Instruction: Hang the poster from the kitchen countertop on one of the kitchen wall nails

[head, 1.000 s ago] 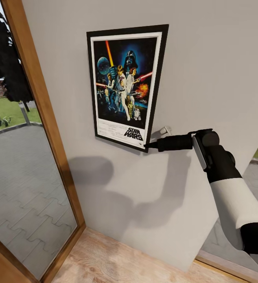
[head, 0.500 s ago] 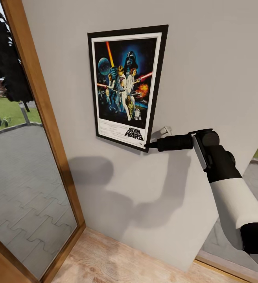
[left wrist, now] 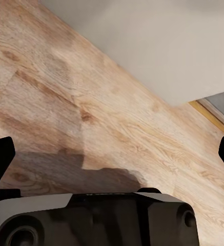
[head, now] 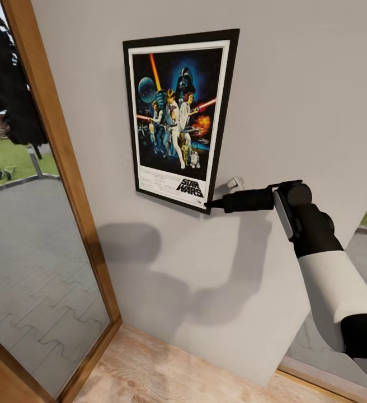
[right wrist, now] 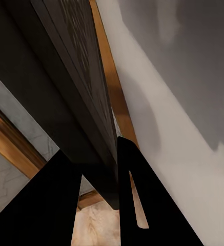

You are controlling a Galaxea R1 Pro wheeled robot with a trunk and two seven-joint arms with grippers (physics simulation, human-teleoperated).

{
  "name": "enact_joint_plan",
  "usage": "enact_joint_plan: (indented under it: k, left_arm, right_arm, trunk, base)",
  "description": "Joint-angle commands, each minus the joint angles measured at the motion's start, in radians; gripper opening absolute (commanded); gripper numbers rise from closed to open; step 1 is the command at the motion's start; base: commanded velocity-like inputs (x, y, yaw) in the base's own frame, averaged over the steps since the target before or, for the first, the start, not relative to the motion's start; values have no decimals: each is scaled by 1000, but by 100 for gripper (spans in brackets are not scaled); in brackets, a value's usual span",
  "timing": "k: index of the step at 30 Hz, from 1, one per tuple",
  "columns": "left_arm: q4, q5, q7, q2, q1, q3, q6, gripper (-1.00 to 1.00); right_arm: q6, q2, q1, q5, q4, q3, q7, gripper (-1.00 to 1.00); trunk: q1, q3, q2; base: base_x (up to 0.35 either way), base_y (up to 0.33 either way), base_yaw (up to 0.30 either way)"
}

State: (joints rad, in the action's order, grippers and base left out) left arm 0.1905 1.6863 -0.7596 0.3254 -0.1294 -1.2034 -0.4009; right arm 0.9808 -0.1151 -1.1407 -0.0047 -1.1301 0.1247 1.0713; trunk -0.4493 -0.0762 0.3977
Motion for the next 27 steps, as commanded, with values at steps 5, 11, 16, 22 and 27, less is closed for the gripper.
enact_joint_plan:
  k: [5,11,16,22,27]
  left_arm:
    - [1,9,-1,1,-1,-8,-4,100]
    - [1,9,-1,1,-1,-8,-4,100]
    - [1,9,-1,1,-1,-8,-4,100]
    - [1,9,-1,1,-1,-8,-4,100]
    - [1,9,-1,2,-1,-8,-5,100]
  right_arm:
    - [7,3,-11,-2,4,1,1,-100]
    - [8,10,-16,-2,8,1,-32,-100]
    - [8,12,-17,-4,9,0,-52,-100]
    - [9,12,-17,-6,9,0,-58,-100]
    - [8,12,-17,-7,9,-1,-59,-100]
  trunk:
    - [-1,-2,2]
    - [-1,-2,2]
    - [-1,-2,2]
    - [-1,-2,2]
    - [-1,-2,2]
  base:
    - [0,0,0]
    - [0,0,0]
    - [0,0,0]
    - [0,0,0]
    - [0,0,0]
